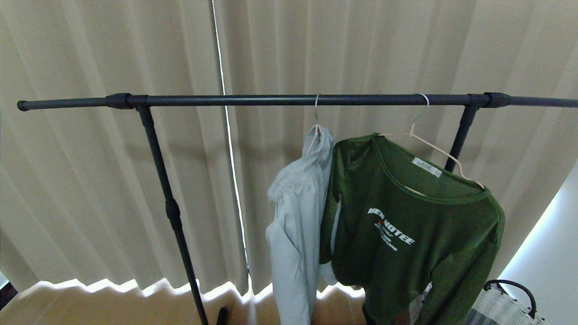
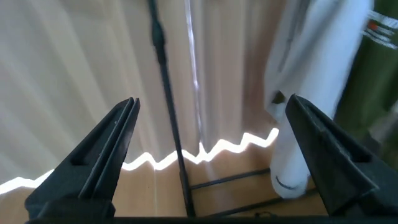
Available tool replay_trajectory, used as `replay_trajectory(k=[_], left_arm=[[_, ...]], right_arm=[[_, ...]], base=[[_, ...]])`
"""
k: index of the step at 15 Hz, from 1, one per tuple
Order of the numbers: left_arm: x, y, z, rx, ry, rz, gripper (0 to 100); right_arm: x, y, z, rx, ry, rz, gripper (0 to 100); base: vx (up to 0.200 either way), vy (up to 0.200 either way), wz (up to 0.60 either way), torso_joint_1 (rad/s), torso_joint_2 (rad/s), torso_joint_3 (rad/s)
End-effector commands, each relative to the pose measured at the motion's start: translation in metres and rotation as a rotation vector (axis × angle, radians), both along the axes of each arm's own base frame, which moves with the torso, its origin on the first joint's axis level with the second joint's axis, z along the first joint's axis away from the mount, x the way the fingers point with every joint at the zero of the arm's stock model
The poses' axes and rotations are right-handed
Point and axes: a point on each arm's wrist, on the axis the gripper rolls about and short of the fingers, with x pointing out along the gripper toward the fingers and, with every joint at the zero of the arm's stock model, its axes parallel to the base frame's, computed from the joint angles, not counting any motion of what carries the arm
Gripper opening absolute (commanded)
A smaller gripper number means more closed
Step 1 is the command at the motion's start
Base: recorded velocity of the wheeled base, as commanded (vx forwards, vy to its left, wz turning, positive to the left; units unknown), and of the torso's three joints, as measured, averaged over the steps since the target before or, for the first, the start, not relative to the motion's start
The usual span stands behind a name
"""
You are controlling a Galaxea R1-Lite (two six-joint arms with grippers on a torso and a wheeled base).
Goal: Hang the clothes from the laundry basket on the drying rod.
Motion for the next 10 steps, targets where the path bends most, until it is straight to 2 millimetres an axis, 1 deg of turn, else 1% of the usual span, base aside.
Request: replay_trajectory(k=[1, 2, 5, 6, 7, 10], left_arm=[[0.0001, -0.0001, 0.0, 0.001, 0.001, 0.013, 100], [-0.0019, -0.001, -0.0003, -0.001, -0.026, 0.15, 100], [-0.0023, -0.0009, 0.0004, -0.008, -0.04, 0.153, 100], [-0.0064, -0.001, -0.0006, -0.004, -0.091, 0.099, 100], [-0.0073, -0.0013, -0.0009, -0.004, -0.102, 0.079, 100], [-0.0073, -0.0013, -0.0009, -0.008, -0.101, 0.082, 100]], right_arm=[[0.0, 0.0001, -0.0007, -0.001, 0.001, -0.006, 100], [0.0, 0.0001, -0.0006, -0.017, 0.006, -0.001, 100], [0.0003, 0.0008, -0.0006, -0.014, 0.0, 0.036, 100], [0.001, 0.002, -0.0006, -0.005, -0.01, 0.091, 100], [0.0021, 0.0029, -0.0025, -0.002, -0.014, 0.139, 100], [0.0036, 0.0021, -0.0015, -0.042, -0.053, 0.244, 100]], base=[[0.0, 0.0, 0.0, 0.0, 0.0, 0.0], [0.0, 0.0, 0.0, 0.0, 0.0, 0.0], [0.0, 0.0, 0.0, 0.0, 0.0, 0.0], [0.0, 0.0, 0.0, 0.0, 0.0, 0.0], [0.0, 0.0, 0.0, 0.0, 0.0, 0.0], [0.0, 0.0, 0.0, 0.0, 0.0, 0.0]])
